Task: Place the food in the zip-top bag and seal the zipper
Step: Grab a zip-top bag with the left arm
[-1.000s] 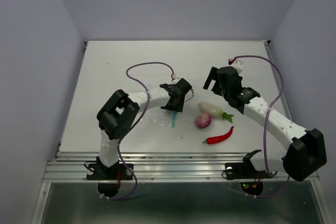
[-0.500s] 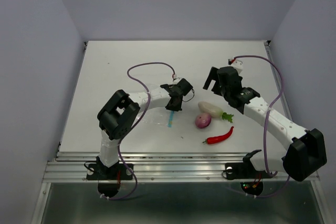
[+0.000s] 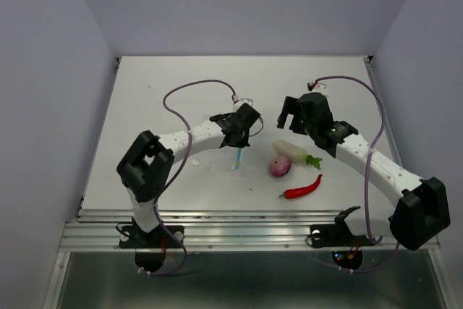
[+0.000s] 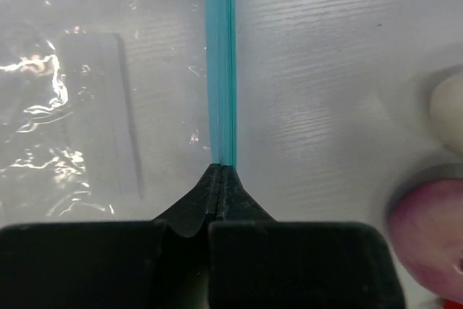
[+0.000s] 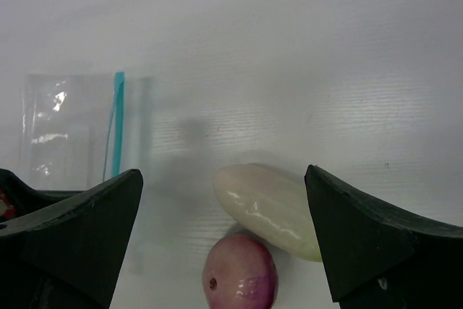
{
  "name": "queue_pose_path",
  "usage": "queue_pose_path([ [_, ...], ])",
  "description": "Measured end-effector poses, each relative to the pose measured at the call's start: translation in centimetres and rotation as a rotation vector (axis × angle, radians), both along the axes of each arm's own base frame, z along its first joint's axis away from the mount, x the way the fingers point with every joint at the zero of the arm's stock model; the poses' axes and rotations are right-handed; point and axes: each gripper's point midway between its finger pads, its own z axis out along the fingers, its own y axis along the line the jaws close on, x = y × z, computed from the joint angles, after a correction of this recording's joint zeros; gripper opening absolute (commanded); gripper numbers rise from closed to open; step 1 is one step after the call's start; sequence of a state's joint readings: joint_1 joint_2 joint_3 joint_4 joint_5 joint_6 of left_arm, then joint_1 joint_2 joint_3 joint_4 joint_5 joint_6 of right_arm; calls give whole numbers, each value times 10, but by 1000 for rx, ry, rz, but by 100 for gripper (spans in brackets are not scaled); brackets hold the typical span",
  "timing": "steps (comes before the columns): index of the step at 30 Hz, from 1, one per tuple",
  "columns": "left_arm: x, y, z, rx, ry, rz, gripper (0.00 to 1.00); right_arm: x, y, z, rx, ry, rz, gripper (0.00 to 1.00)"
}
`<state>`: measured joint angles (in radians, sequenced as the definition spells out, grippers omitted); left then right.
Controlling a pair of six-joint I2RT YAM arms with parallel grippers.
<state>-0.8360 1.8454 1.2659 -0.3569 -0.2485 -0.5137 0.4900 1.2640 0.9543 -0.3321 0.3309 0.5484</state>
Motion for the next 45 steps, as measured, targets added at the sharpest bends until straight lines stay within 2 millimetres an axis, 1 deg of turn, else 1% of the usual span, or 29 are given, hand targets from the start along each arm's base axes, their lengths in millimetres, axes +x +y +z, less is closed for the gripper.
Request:
queue_pose_path([
  [1,1,-1,9,-16,-17,1,0,-1,2,0,2,3,14,100],
  [2,3,-2,25,-49,-47,2,0,-2,7,-1,9,9,46,100],
  [3,4,-3,33,-66,-64,4,0,-4,11,-1,18,14,75,100],
  [5,8,-6,65,-133,-126,10,0,-6,19,-1,41,23,121,100],
  [6,9,-7,75,-154,-146,13,0,-6,22,-2,50,25,135,100],
  [9,10,-8,96,-202,-187,21,0,-5,38,-5,96,38,195,100],
  [12,10,-8,100,-214,-193,26,0,-5,58,-9,165,56,266,100],
  [15,8,-6,97,-208,-184,29,0,-3,75,-10,228,62,316,100],
  [18,6,-4,92,-201,-175,32,0,-1,81,-16,249,77,324,100],
  [20,6,-4,89,-196,-167,38,14,0,81,-22,248,92,315,100],
  [22,6,-5,82,-191,-152,44,34,2,79,-24,243,95,295,100],
  [23,5,-6,76,-181,-138,42,47,4,75,-25,235,92,269,100],
  [24,5,-7,71,-176,-126,46,55,6,73,-25,229,88,253,100],
  [25,5,-8,61,-161,-106,44,61,8,65,-27,208,85,213,100],
  [26,5,-9,53,-148,-88,40,64,10,57,-29,179,84,169,100],
  [27,5,-11,45,-138,-72,39,67,9,54,-30,171,86,156,100],
  [28,5,-11,37,-123,-57,39,69,10,44,-30,142,81,111,100],
  [30,7,-12,23,-88,-30,41,70,9,33,-28,117,69,71,100],
  [31,8,-13,19,-77,-21,42,70,8,25,-26,107,58,45,100],
  [34,16,-20,13,-61,-19,40,70,2,15,-24,92,46,14,100],
  [40,27,-29,4,-39,-16,34,70,-2,6,-32,62,58,-14,100],
  [45,29,-24,-8,3,-1,46,68,-2,3,-32,45,58,-17,100],
])
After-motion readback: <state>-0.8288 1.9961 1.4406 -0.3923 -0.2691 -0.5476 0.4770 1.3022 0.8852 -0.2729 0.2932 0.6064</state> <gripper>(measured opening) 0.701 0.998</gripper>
